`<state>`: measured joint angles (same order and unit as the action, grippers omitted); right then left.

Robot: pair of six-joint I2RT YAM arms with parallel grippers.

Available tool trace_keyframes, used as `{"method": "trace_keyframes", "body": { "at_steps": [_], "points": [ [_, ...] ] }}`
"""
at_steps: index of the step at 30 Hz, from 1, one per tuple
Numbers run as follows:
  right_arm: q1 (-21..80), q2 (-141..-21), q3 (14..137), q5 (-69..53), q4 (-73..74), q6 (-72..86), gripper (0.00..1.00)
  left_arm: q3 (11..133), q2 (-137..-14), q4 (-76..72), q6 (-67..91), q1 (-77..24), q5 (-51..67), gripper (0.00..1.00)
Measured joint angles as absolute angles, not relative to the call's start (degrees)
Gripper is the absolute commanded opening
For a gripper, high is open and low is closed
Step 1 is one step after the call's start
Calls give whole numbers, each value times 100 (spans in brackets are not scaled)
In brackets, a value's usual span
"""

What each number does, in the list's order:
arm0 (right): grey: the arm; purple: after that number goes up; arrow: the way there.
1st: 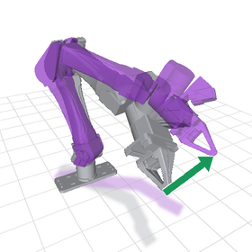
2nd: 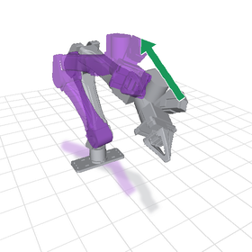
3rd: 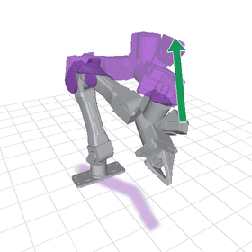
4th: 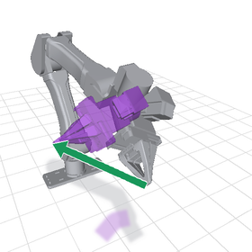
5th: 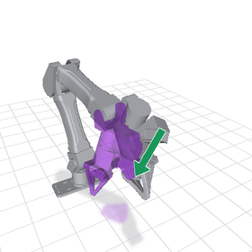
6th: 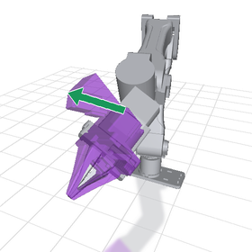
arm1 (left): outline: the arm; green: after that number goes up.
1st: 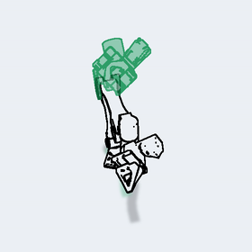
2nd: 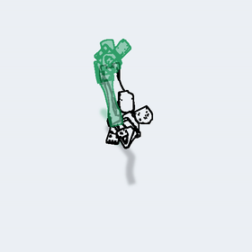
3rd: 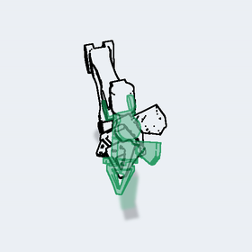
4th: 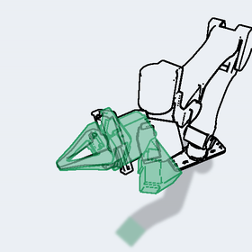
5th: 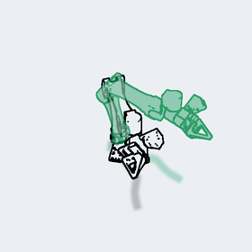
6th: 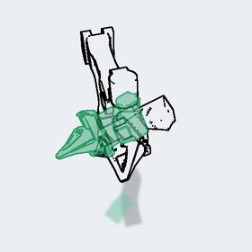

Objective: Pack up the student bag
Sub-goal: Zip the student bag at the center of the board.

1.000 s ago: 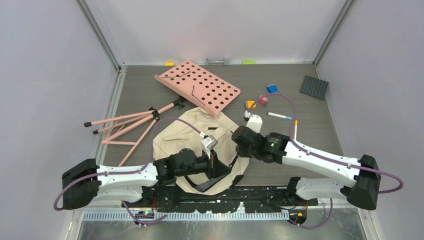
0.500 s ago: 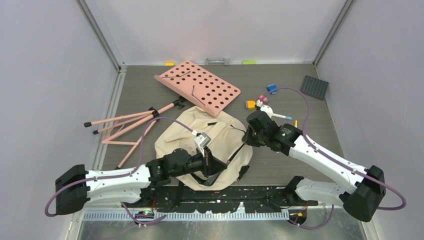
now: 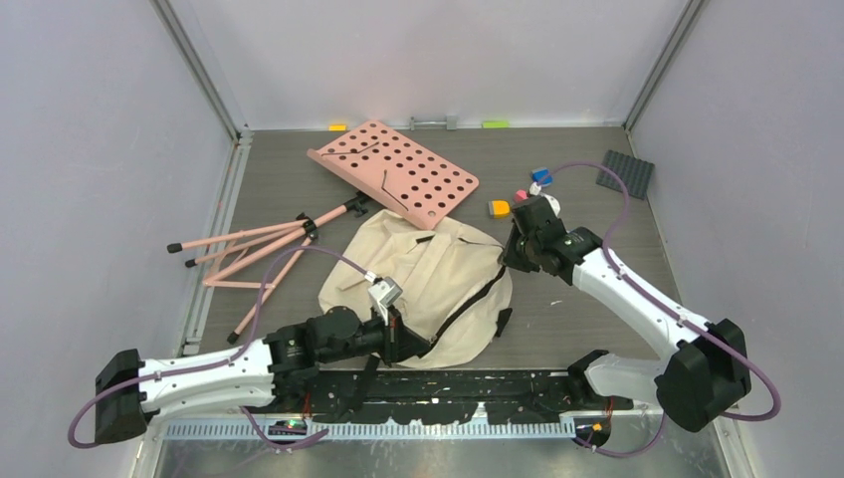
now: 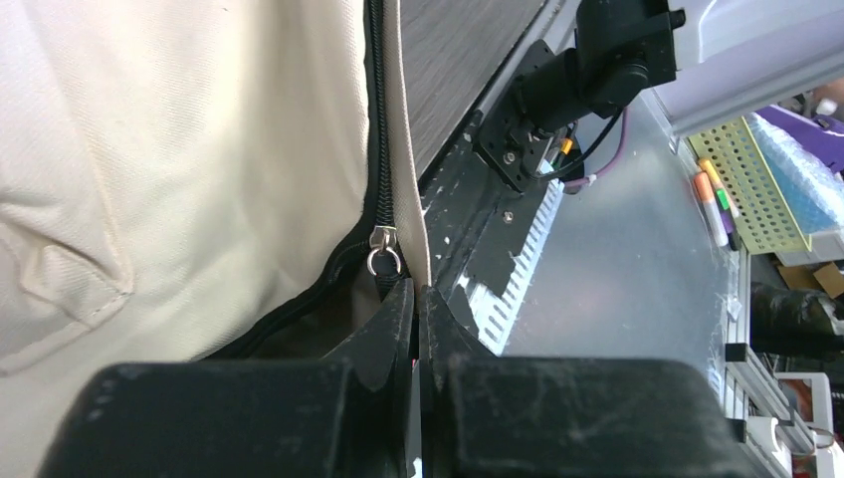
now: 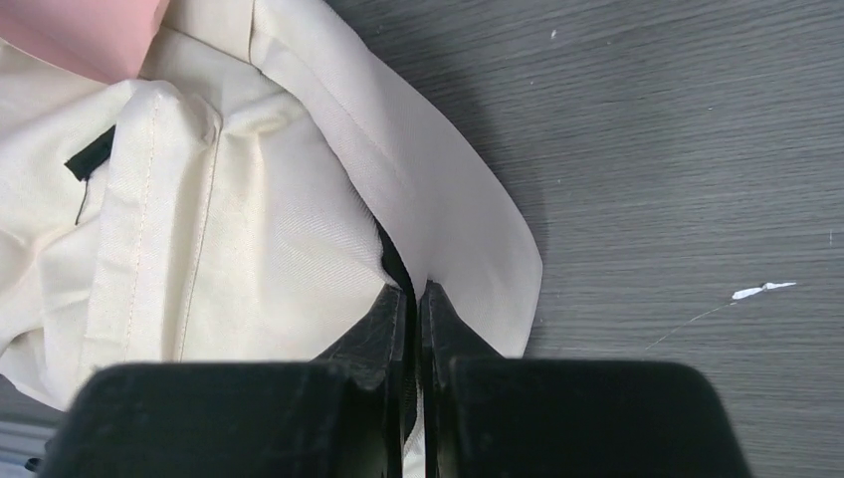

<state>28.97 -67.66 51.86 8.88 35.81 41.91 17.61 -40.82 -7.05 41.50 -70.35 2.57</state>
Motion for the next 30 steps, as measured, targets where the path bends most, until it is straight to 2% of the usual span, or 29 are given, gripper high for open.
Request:
{"method": "trace_keyframes", "body": {
  "at_steps": [8,10,12,13,14,16,18,26,30],
  "points": [
    [2827,-6930,5225,513,3551,4010,2,1743,-3450,-119,4152,-7000,56,0],
    [2823,-6930,5227,447,3531,3970,9,1743,-3365,-30,4150,-7000,8,0],
    [2810,-6923,5227,386,3516,3940,27,1743,-3347,8,4147,-7000,-5,0],
    [2797,-6910,5227,351,3518,3922,33,1743,-3358,12,4145,-7000,-5,0],
    [2788,-6886,5227,351,3520,3896,45,1743,-3385,12,4143,-7000,3,0],
    [2720,-6783,5227,421,3527,3870,60,1743,-3507,27,4136,-7019,51,0],
    [2630,-6567,5221,582,3551,3789,68,1750,-3706,16,4128,-7032,134,0],
    [2504,-5190,4753,642,3603,3994,81,1975,-4814,-108,3964,-7083,349,0],
    [2650,-4600,4270,390,3780,4364,84,2137,-5188,-375,3863,-7083,440,0]
  ]
}}
